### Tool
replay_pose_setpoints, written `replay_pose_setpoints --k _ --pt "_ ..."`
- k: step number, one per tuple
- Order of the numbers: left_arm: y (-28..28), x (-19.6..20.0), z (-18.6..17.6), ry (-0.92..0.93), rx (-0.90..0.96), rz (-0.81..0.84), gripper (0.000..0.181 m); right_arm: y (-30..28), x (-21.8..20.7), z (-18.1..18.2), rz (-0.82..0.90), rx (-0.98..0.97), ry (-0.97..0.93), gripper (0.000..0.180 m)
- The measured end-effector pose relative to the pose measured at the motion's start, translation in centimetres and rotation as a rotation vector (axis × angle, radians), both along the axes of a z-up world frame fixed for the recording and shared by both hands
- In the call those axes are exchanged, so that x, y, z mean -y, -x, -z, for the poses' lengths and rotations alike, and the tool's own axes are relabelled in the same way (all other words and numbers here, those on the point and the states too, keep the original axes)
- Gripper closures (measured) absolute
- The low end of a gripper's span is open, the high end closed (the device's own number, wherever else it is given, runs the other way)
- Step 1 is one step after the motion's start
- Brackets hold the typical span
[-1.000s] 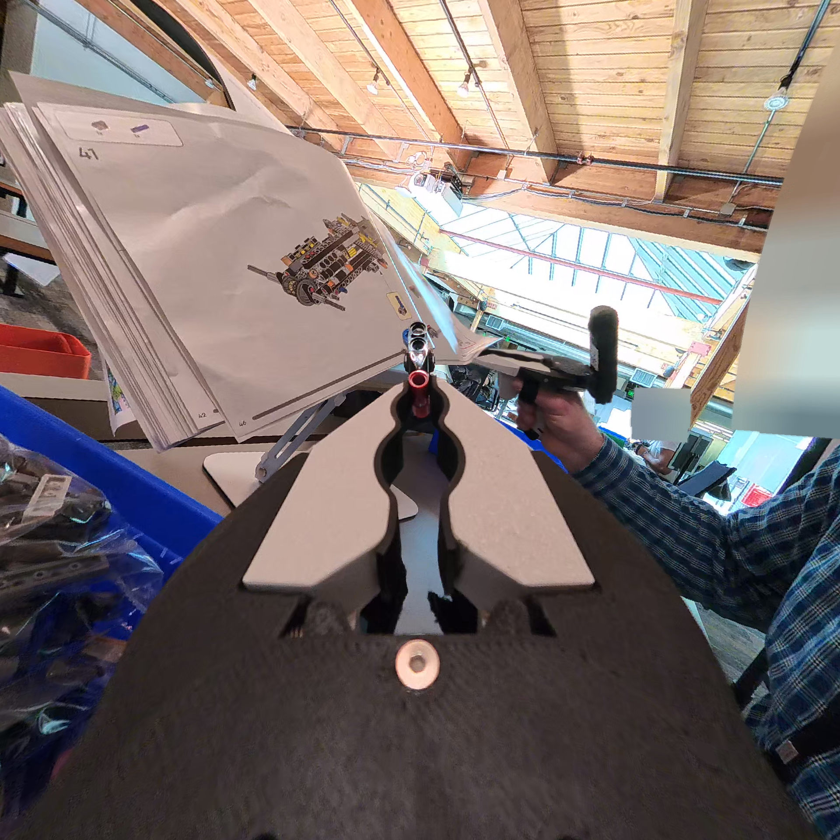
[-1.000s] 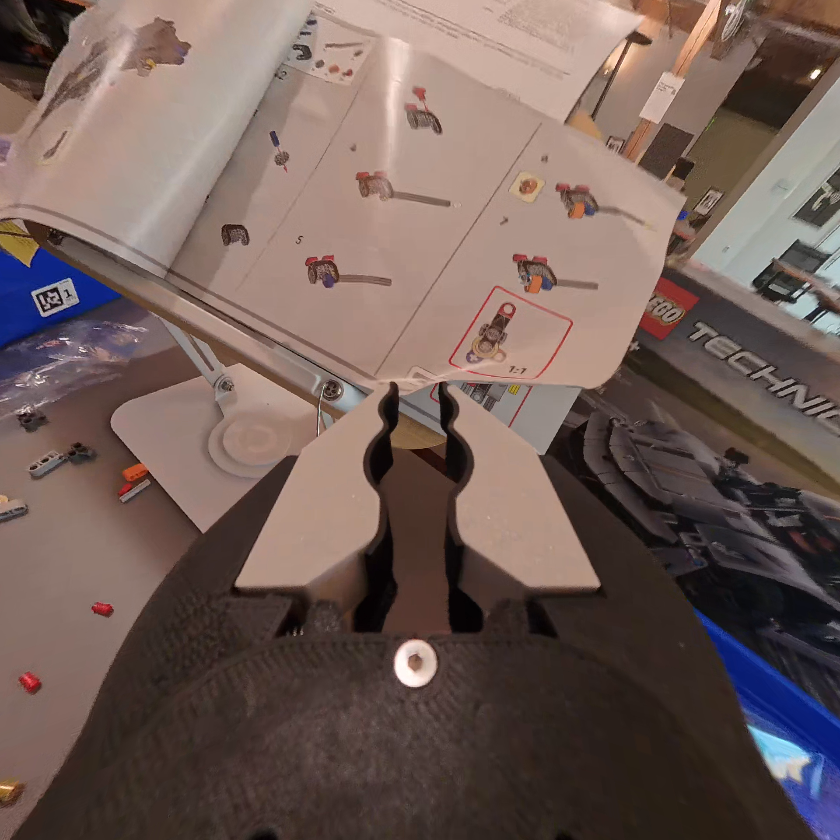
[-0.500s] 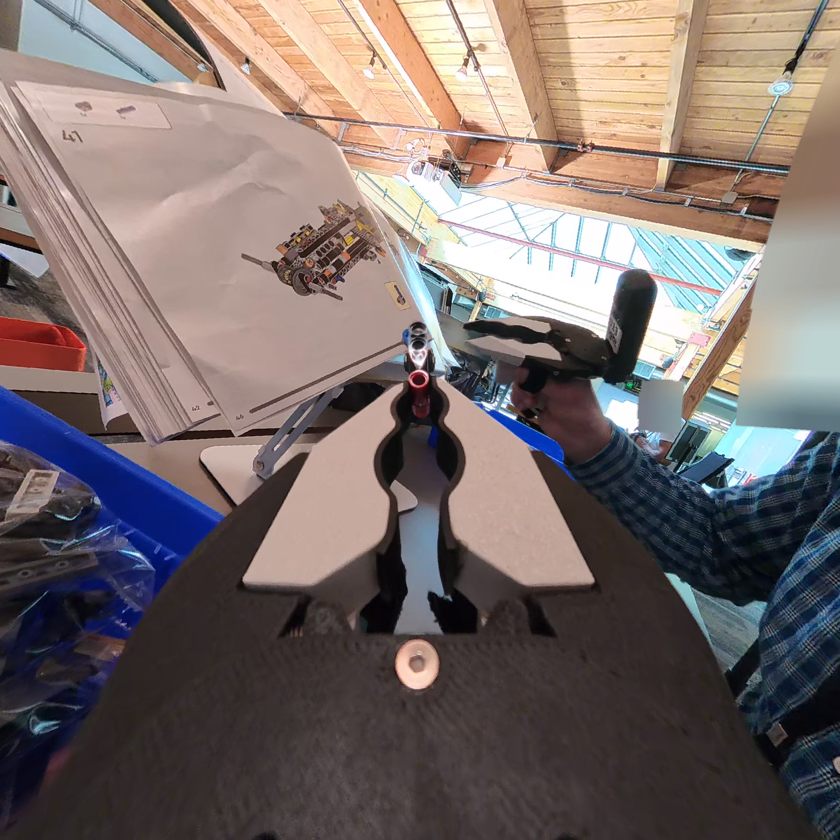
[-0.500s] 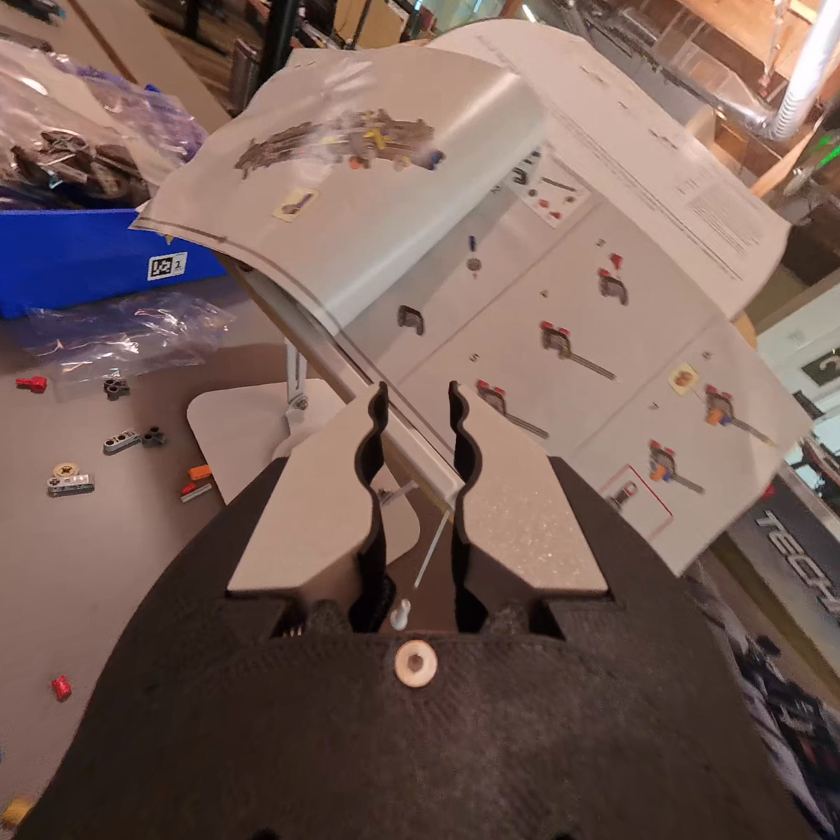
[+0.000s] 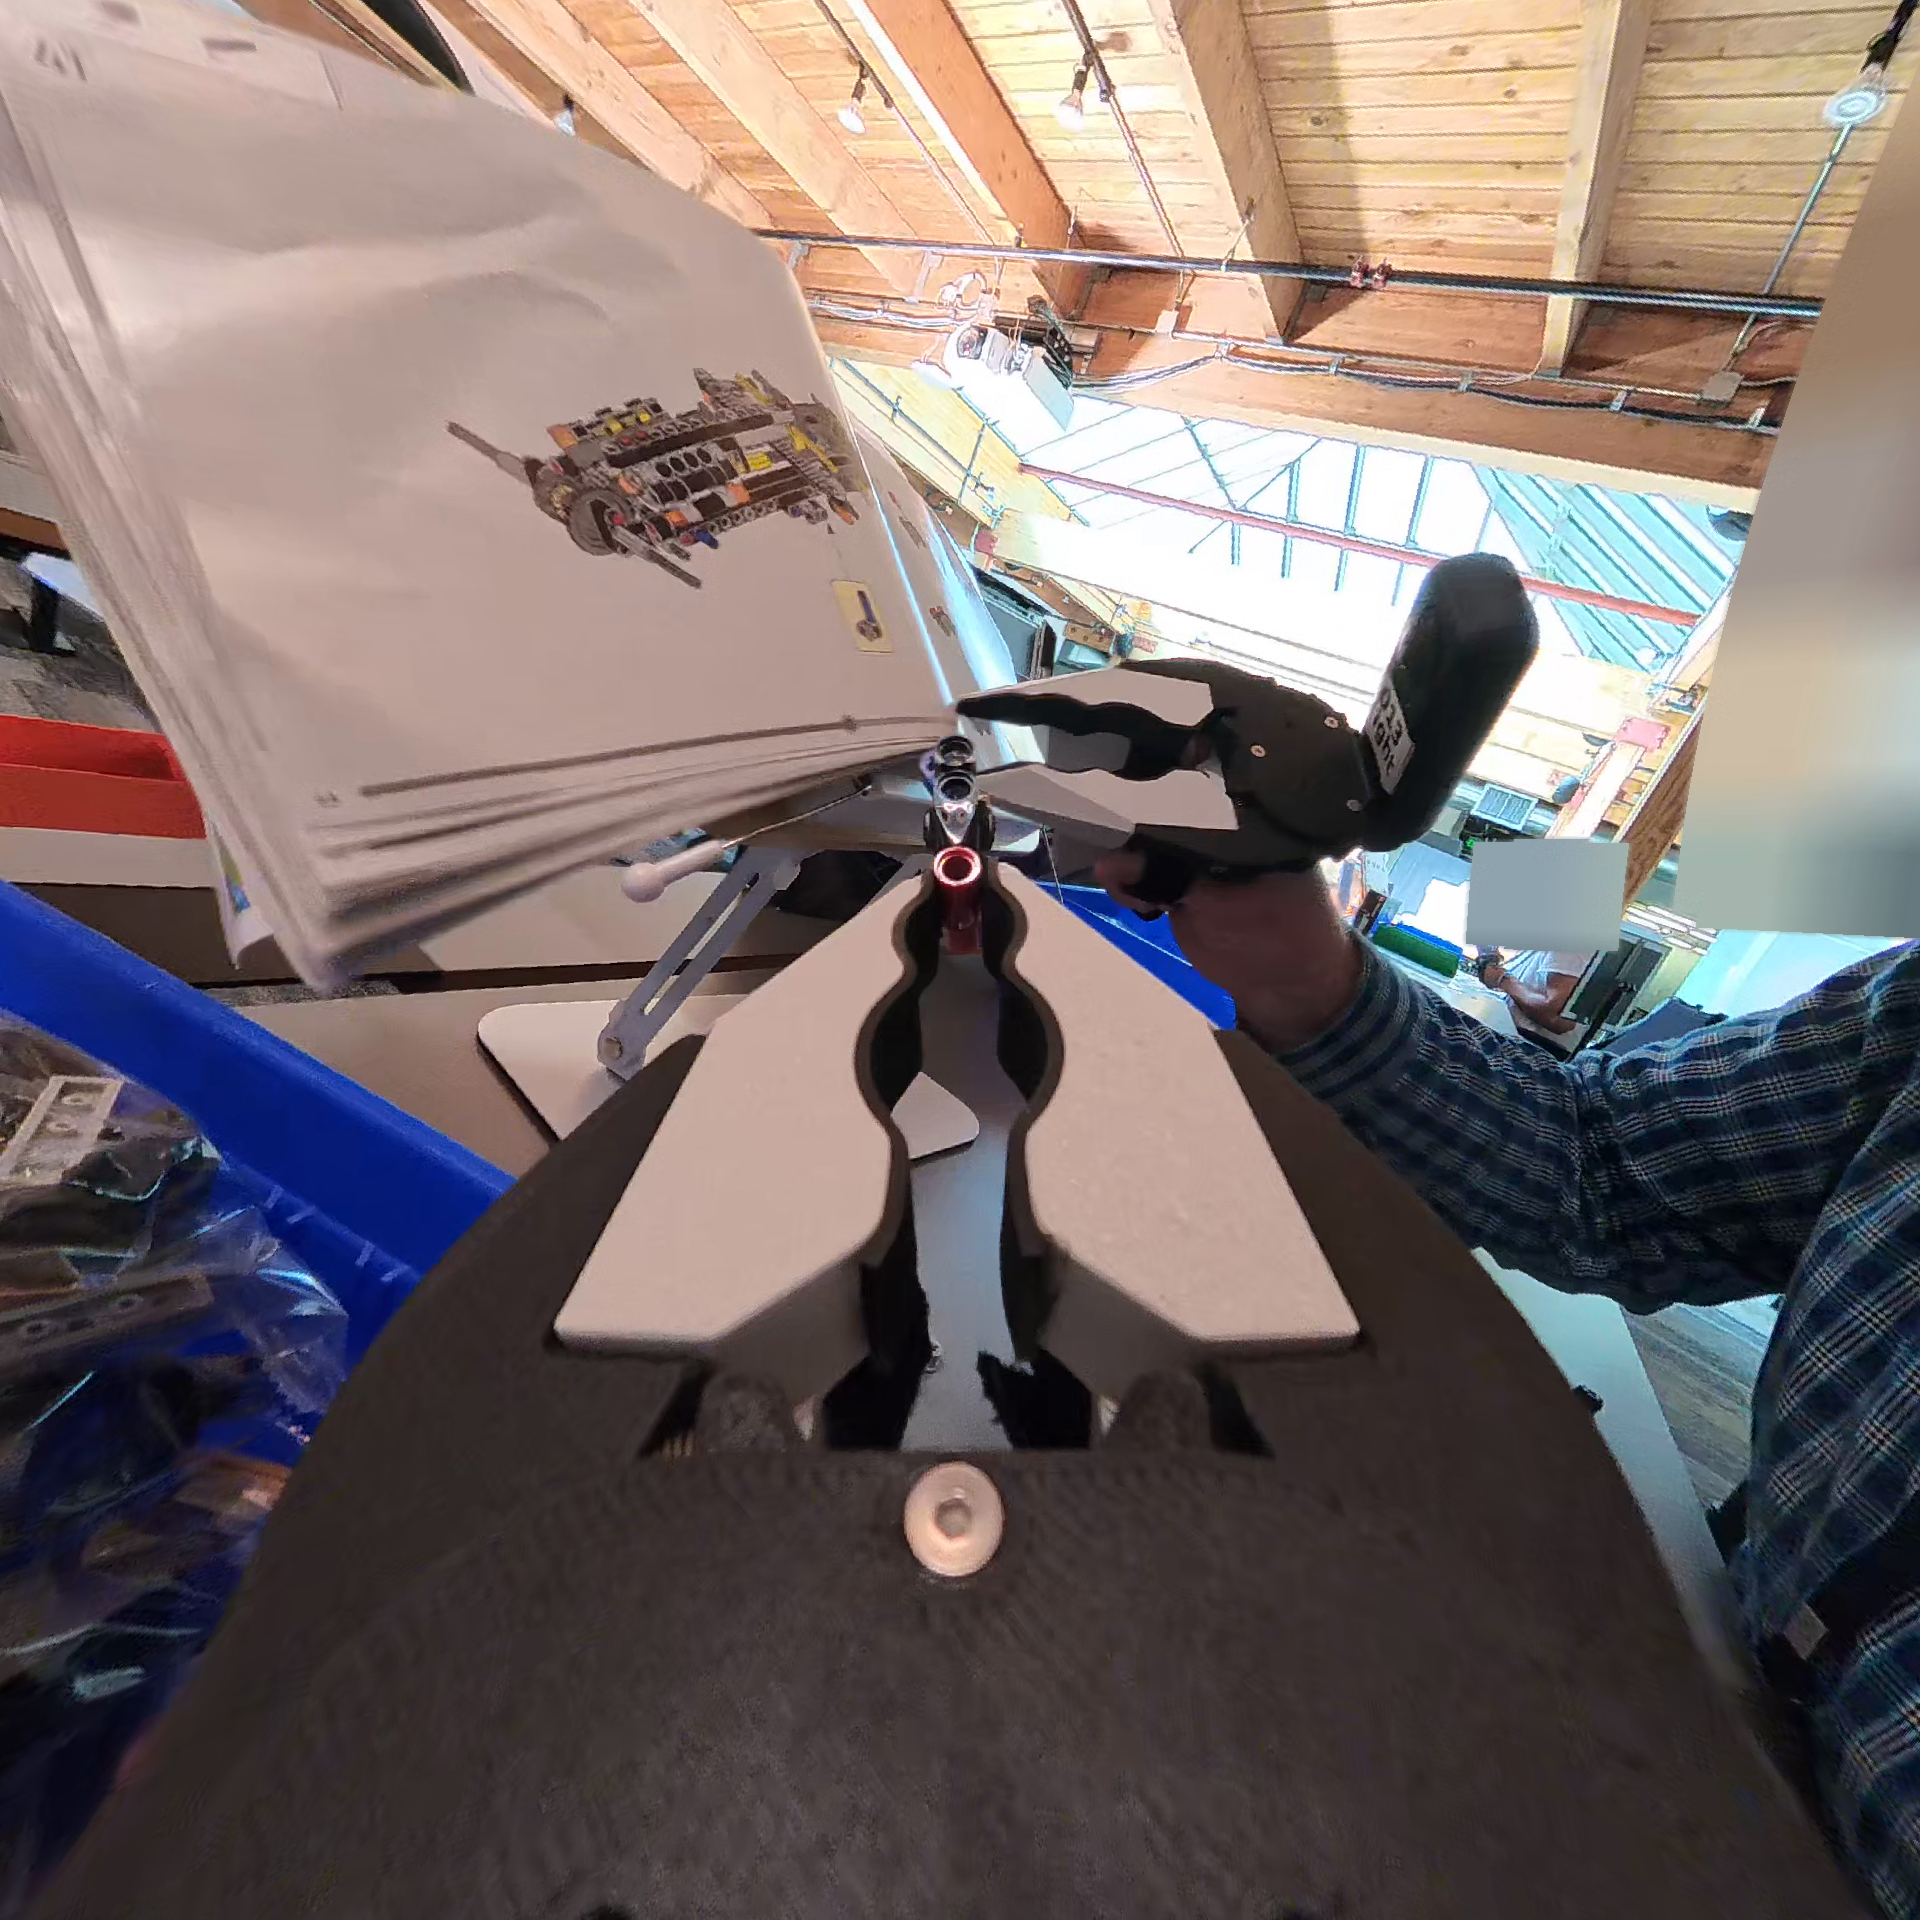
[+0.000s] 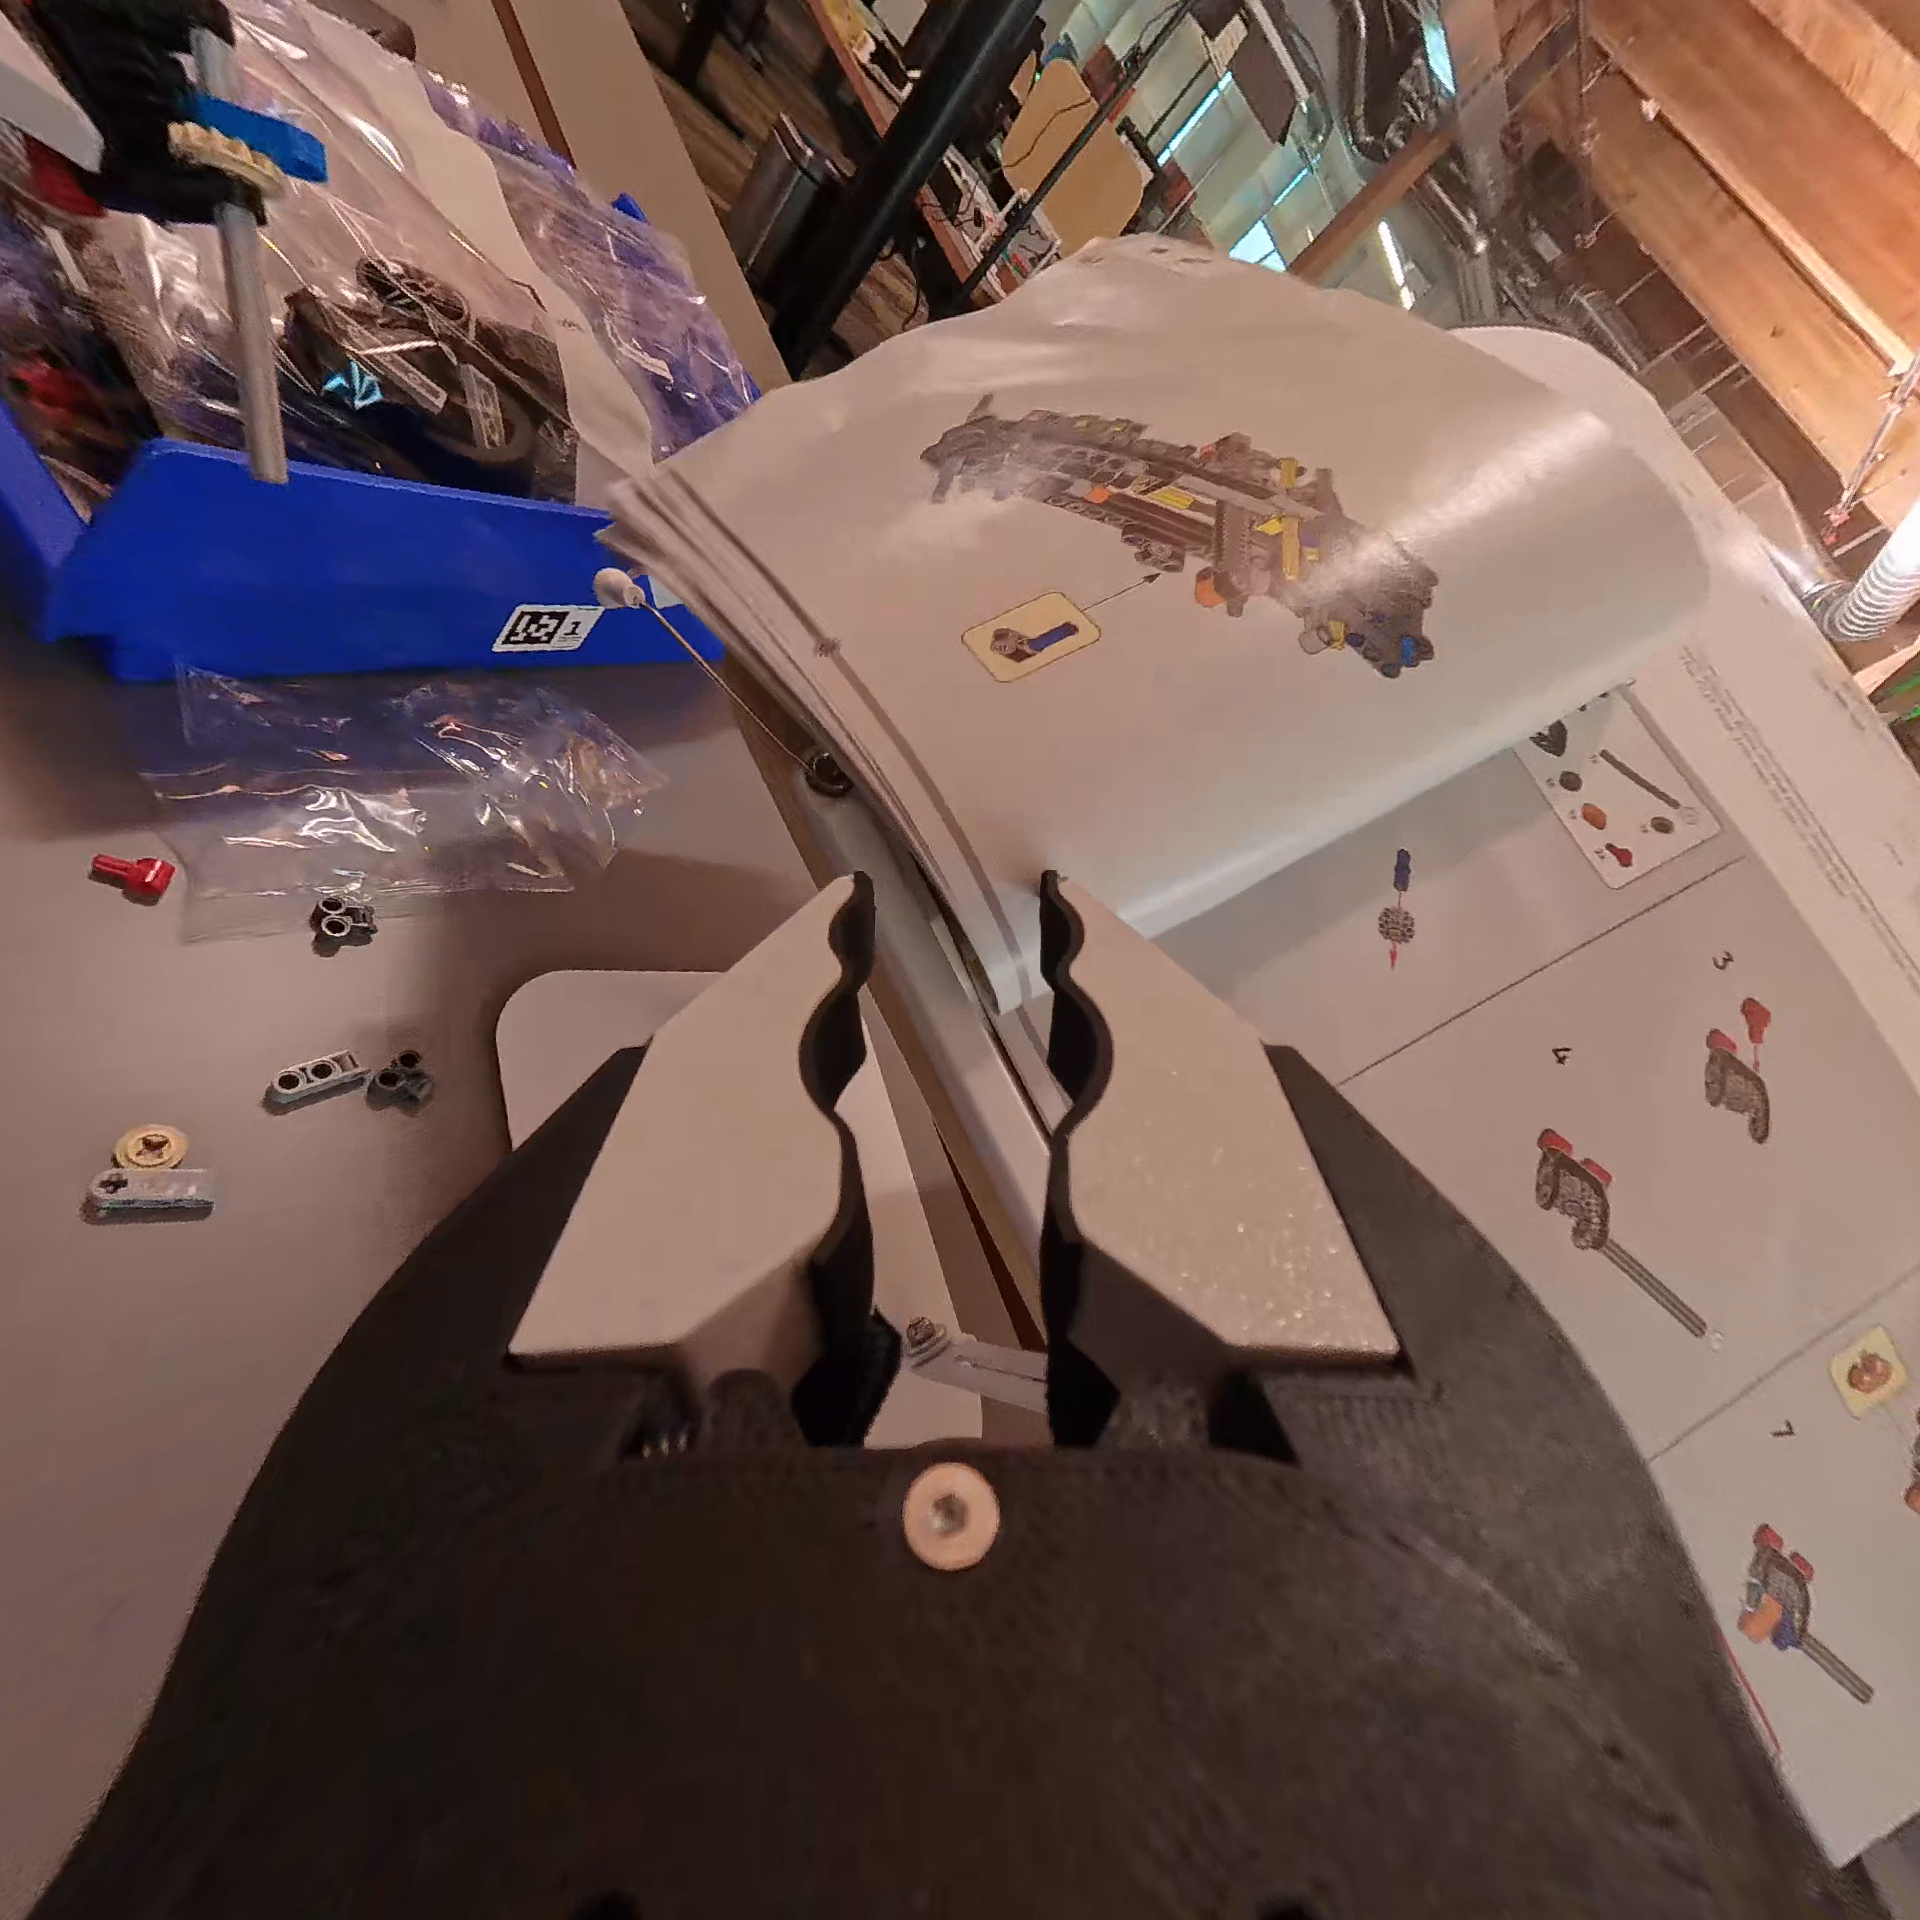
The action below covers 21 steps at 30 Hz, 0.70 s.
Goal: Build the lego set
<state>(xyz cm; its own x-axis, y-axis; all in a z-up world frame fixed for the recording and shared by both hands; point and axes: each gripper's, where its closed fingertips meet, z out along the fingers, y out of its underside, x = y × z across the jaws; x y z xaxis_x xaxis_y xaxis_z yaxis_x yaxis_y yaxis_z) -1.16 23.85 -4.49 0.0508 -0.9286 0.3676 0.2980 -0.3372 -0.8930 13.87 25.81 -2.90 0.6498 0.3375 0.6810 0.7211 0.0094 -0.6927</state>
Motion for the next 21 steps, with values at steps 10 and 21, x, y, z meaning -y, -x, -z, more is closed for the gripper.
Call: replay_pose_setpoints --k 10,21 --pt "0.0 0.6 -1.8 -0.004 -0.003 0.01 0.175 -0.8 3.4 -1.0 -0.032 -0.036 0.03 0.146" --pt "-3.0 6.9 -5.3 -0.15 -0.169 0.085 0.176 -1.6 9.5 -2.1 -0.091 -0.171 0.103 0.141"
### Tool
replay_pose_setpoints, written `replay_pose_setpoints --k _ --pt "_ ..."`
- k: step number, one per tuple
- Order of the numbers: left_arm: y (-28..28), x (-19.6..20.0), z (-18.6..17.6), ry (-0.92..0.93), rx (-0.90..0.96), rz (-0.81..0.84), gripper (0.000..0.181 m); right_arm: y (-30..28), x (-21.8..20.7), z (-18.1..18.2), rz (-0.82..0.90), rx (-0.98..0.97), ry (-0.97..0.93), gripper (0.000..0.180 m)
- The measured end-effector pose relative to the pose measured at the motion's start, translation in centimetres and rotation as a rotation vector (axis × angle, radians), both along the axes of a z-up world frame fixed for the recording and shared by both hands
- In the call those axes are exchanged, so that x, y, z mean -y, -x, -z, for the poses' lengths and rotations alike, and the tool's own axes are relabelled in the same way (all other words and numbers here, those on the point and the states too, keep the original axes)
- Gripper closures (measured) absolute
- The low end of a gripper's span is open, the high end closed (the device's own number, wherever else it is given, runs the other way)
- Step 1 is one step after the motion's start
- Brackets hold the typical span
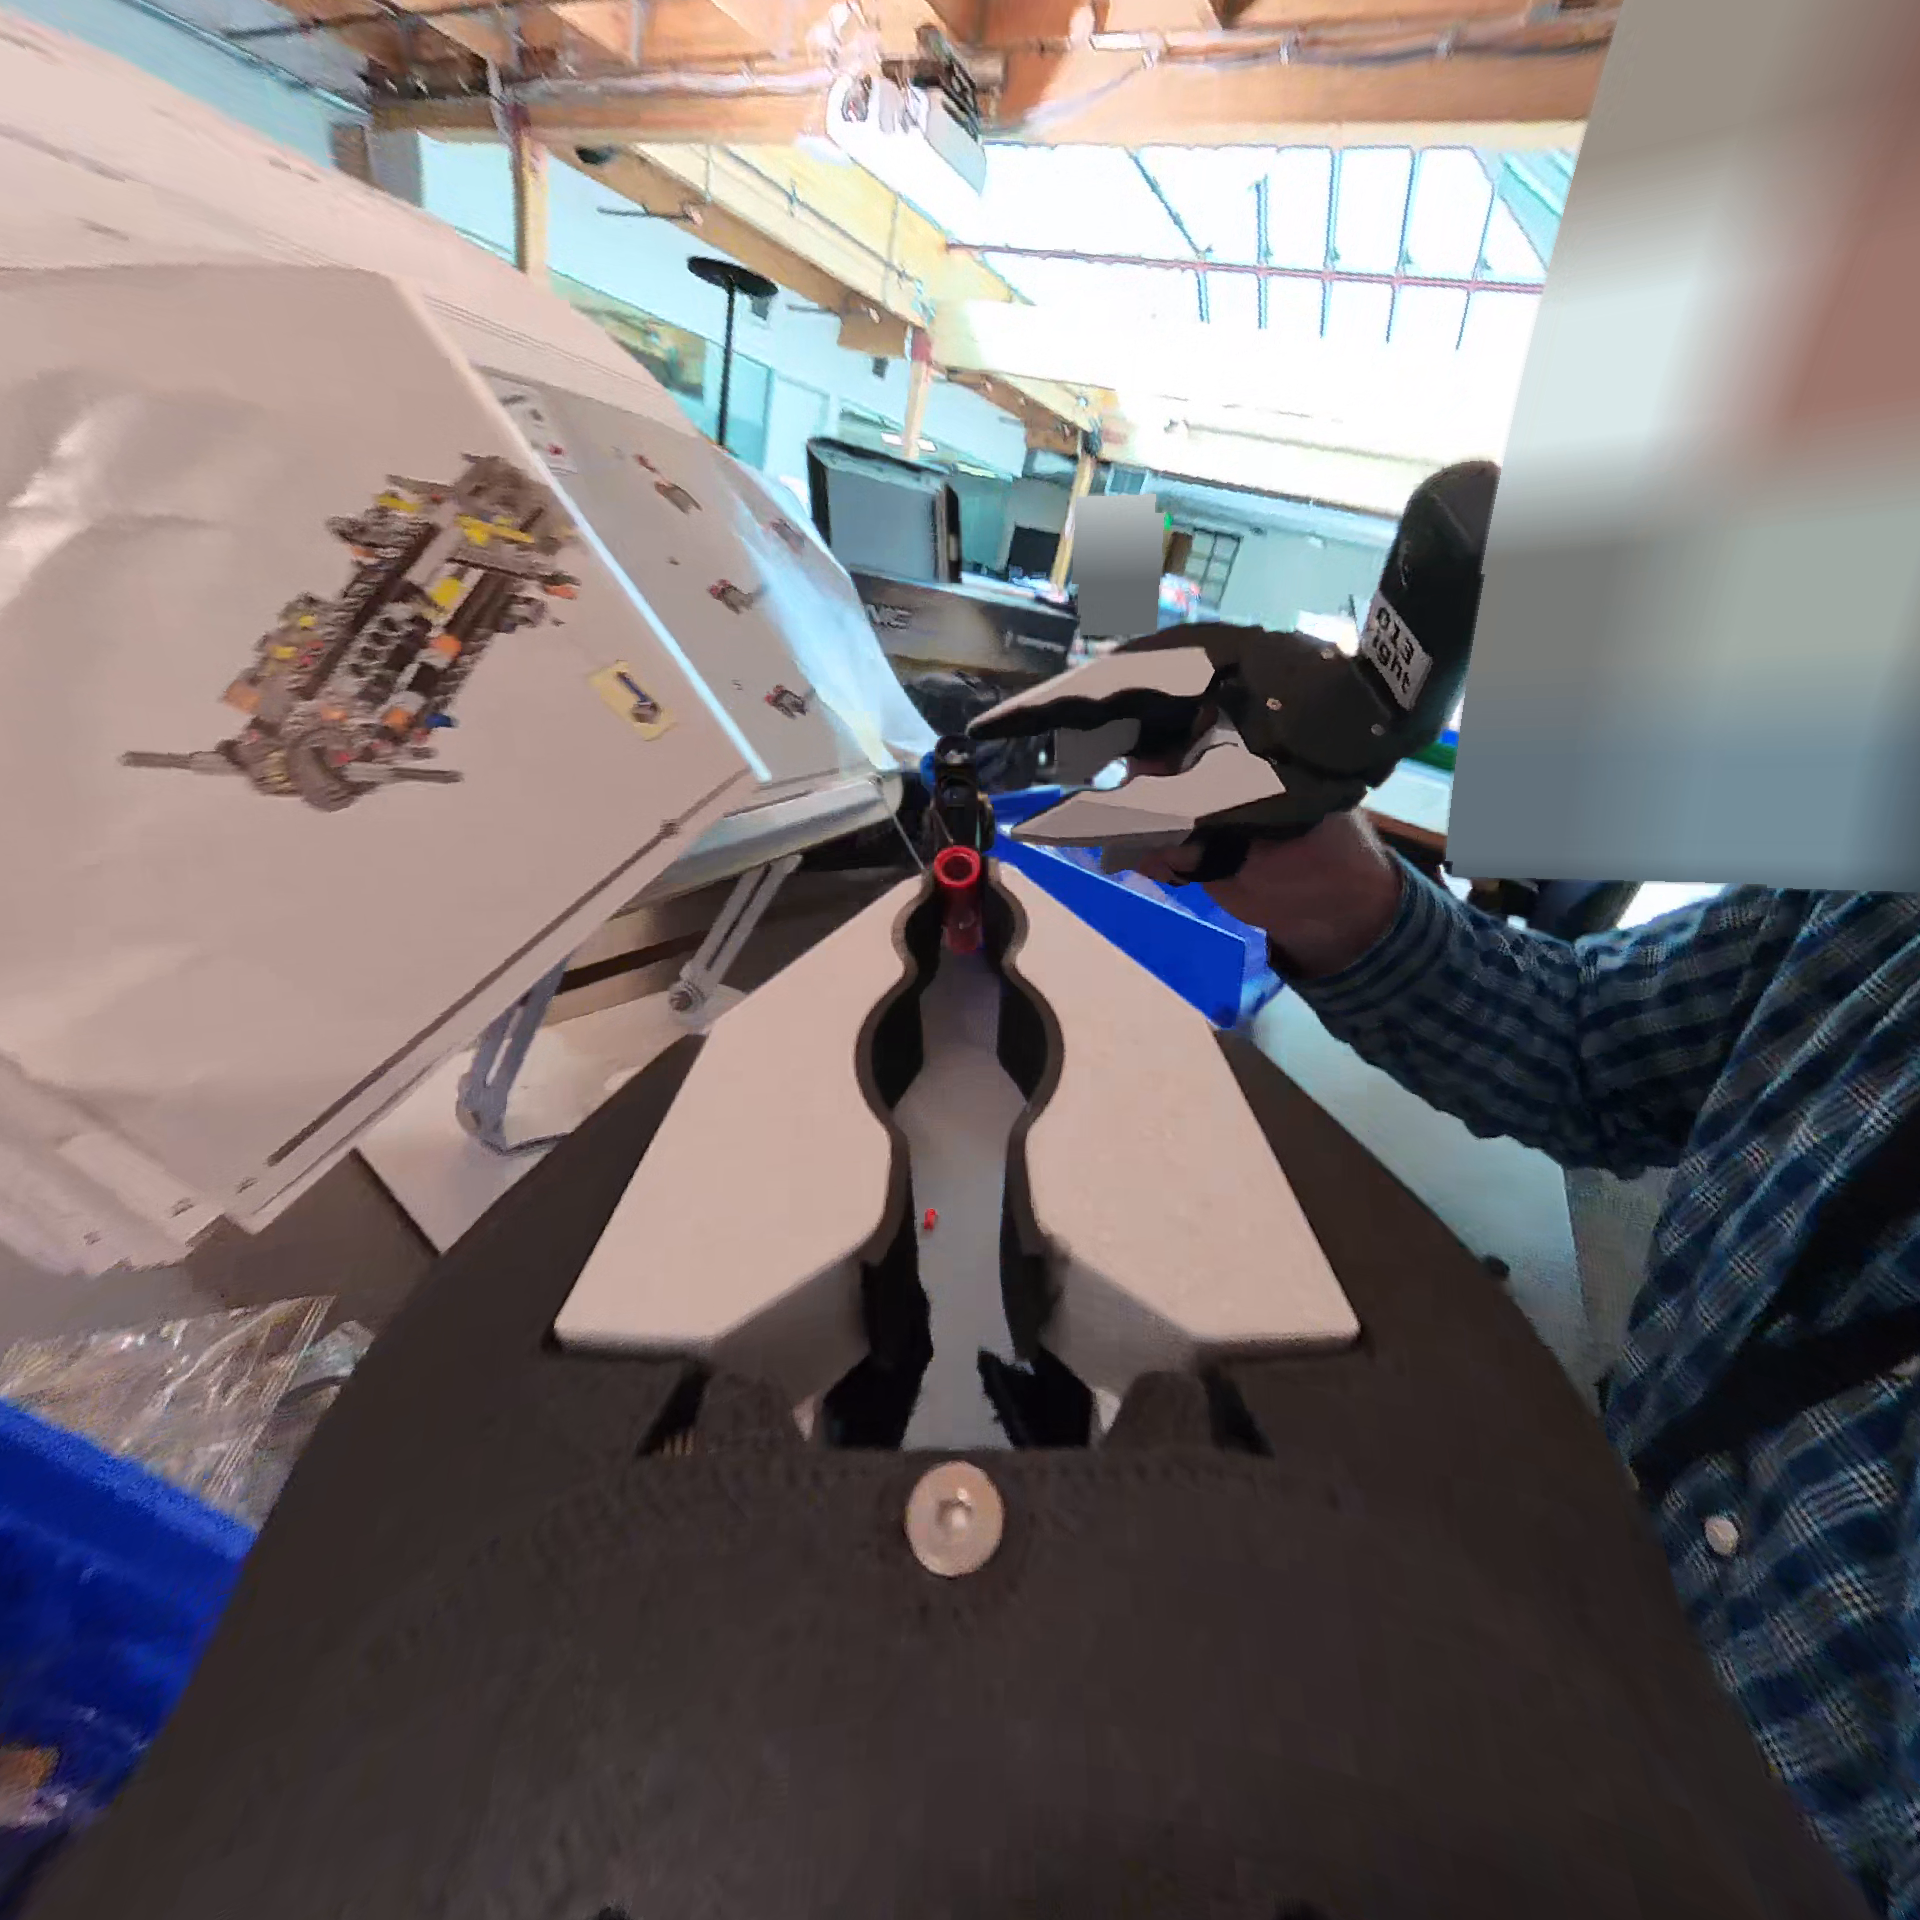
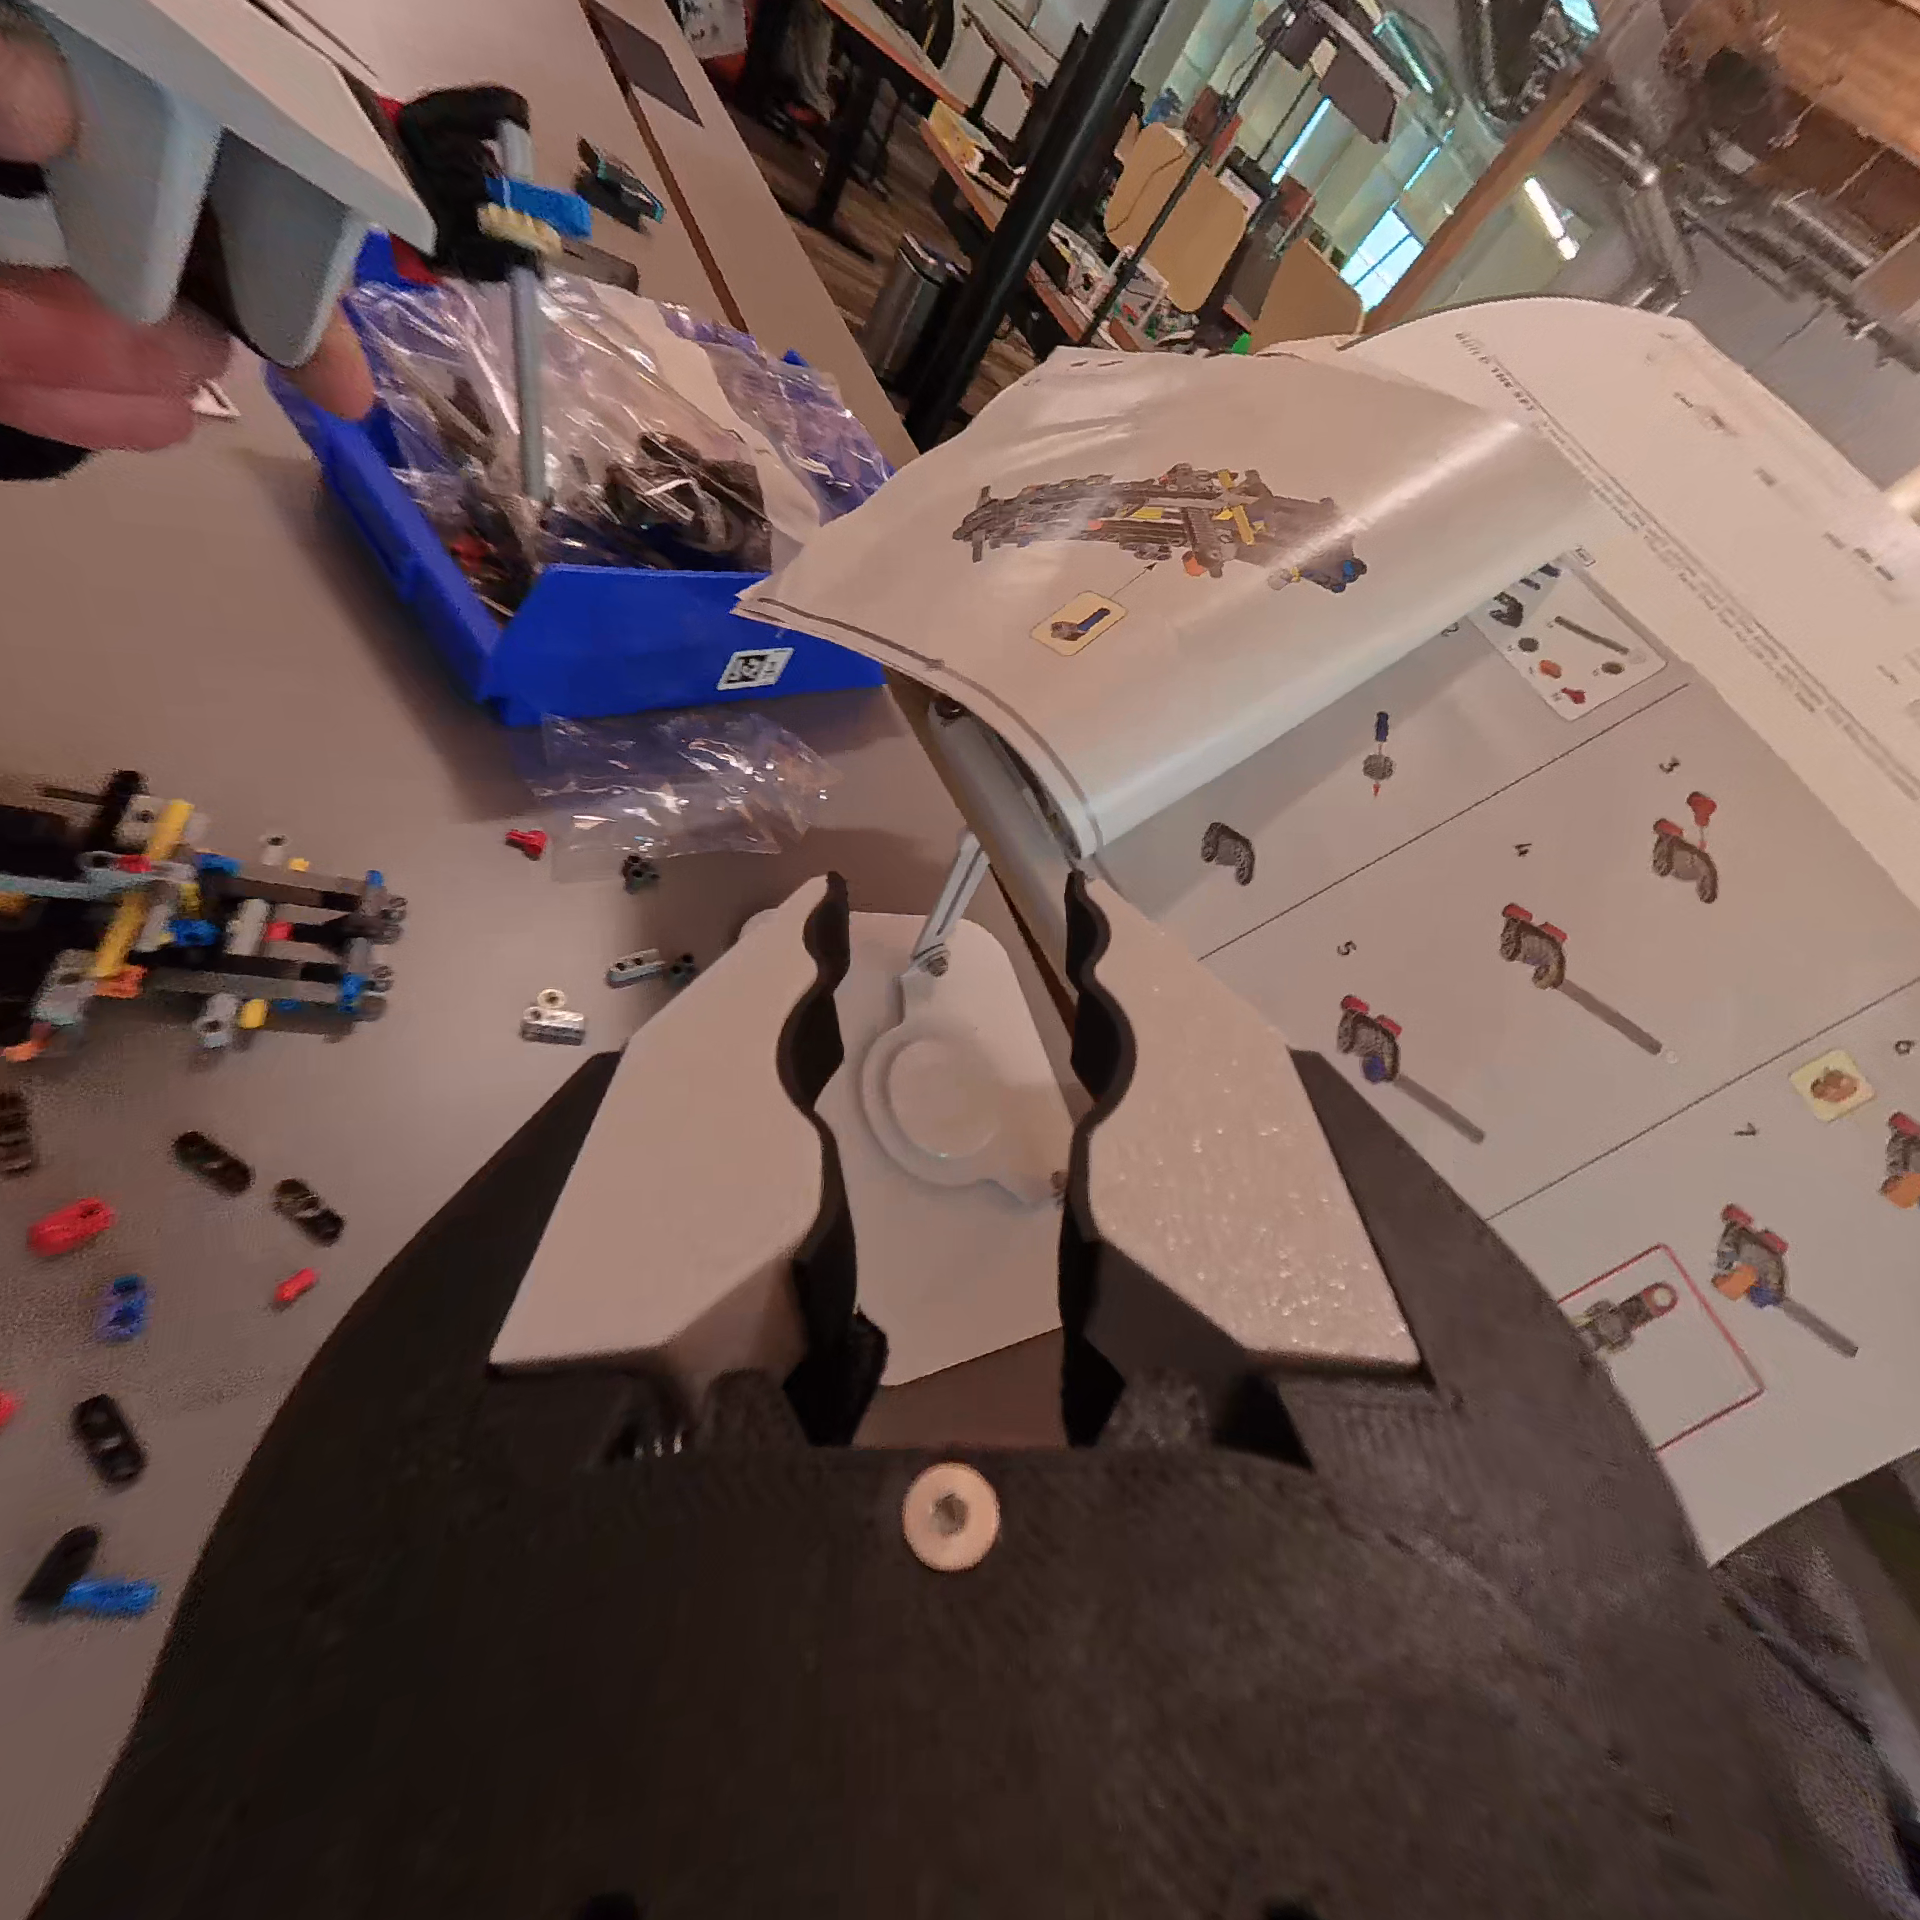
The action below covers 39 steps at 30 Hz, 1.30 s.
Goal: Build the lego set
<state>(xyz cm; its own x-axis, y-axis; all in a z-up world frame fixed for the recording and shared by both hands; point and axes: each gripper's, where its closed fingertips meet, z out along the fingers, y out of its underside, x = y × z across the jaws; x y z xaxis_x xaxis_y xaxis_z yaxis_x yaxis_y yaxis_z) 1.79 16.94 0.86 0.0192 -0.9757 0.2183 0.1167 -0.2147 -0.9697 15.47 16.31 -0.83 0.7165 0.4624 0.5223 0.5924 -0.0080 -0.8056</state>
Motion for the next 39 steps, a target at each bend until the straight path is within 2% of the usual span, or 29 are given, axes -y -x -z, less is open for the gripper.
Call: replay_pose_setpoints --k 5,9,14,17,19,20,32,39 --pt "-3.3 2.3 -0.3 -0.048 -0.068 0.101 0.176 0.9 3.1 0.4 -0.111 -0.172 0.095 0.141" --pt "-6.6 4.2 -0.4 -0.109 -0.081 0.216 0.176 1.9 4.6 0.1 -0.262 -0.47 0.22 0.144" --pt "-9.6 5.7 -0.6 -0.123 -0.071 0.305 0.176 2.6 5.3 -0.3 -0.389 -0.6 0.272 0.148" --pt "-10.4 6.3 -0.8 -0.118 -0.044 0.346 0.176 2.7 5.2 -0.2 -0.396 -0.589 0.271 0.155" --pt "-10.7 6.5 -0.8 -0.131 -0.037 0.362 0.176 2.8 5.7 -0.7 -0.441 -0.608 0.27 0.177" --pt "-10.9 6.6 -0.9 -0.133 -0.031 0.369 0.176 2.6 5.7 -0.9 -0.439 -0.616 0.255 0.179" --pt "-12.5 7.2 -0.8 -0.16 0.014 0.449 0.175 0.7 6.4 -1.4 -0.365 -0.482 0.138 0.18" --pt "-13.4 6.5 -0.3 -0.145 -0.002 0.436 0.166 -1.1 6.2 -1.8 -0.271 -0.377 0.048 0.18"
